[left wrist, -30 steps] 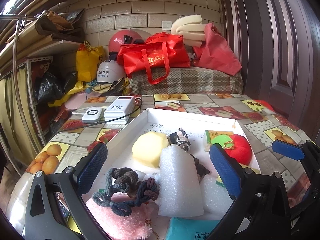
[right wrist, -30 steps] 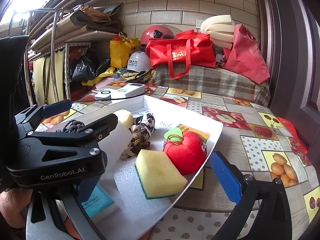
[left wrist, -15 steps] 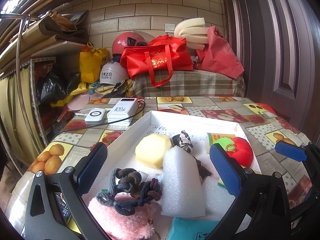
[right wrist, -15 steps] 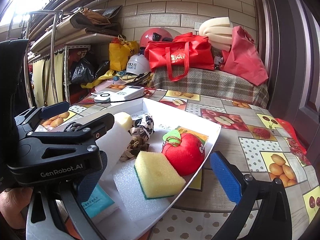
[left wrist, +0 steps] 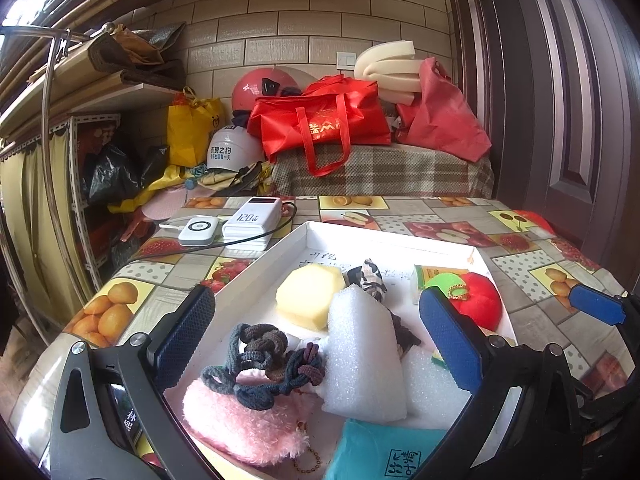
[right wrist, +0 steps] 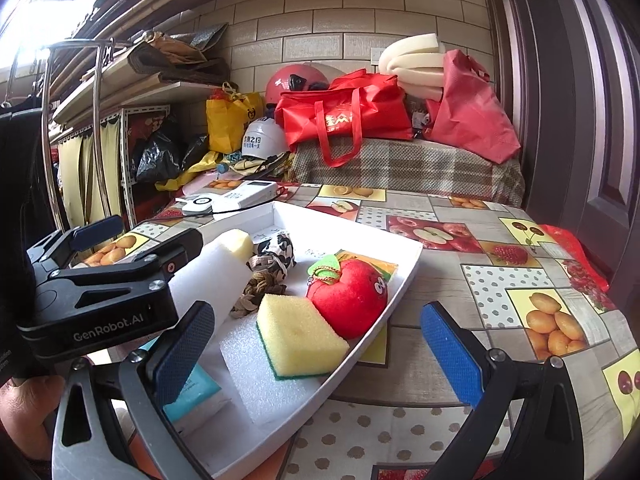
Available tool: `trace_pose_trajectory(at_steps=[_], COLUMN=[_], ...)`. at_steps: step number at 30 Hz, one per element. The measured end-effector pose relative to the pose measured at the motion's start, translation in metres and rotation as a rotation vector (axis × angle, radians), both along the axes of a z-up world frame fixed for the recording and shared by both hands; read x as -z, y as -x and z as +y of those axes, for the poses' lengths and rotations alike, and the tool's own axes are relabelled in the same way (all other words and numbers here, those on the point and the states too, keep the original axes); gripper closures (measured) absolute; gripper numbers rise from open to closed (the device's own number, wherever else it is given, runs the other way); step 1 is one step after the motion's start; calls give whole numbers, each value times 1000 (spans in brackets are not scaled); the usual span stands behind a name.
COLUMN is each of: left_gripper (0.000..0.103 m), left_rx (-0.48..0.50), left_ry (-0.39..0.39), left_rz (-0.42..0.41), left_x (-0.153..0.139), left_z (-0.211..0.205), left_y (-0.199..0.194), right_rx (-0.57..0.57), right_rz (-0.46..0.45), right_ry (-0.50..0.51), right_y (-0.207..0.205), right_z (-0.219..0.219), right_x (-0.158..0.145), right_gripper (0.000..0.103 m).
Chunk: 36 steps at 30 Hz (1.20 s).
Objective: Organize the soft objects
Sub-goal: 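Withdraw both grippers up and back from the filled box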
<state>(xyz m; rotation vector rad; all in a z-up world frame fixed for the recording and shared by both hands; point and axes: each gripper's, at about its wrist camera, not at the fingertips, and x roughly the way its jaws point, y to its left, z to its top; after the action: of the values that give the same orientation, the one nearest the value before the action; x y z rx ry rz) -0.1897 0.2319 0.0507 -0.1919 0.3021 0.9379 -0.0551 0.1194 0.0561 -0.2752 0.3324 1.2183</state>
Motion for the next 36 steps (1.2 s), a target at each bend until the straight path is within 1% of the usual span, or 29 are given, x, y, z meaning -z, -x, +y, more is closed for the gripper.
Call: trace_pose_trajectory(at_steps=[5,12,16,19,23,25,29,32,36], left_gripper=[0,0,0,0,0,0,0,0,0], left_rx=[3,0,13,-7,8,21,67,91,98], left_ry=[-19,-1,2,-14,13,12,20,12,-22], left_rz=[23,27,38,44,51,59,81,65,80], left_x=[0,1,3,2,4,4,5,4,1], left_z=[-13,-20,-30,-40,-51,-58,-73,-89,-111], left_y=[-2,1,1,2,2,-1,-10,-10,-13], right_rx=[18,27,38,47,63,73,98,116,162], right_rz=[15,4,13,25,40,45,47,49,113], right_ry=[-10,-11,-1,26,25,25,10,-2,-64], right_y=[-4,-4,-8,-12,-19,-23,-28,-31,-48], right_z=[-11,-20,-27,-33,-50,-59,-81,-96,-119], right_x=[0,0,0,3,3,3,2,0,-6], right_gripper=[0,0,0,0,0,0,0,0,0])
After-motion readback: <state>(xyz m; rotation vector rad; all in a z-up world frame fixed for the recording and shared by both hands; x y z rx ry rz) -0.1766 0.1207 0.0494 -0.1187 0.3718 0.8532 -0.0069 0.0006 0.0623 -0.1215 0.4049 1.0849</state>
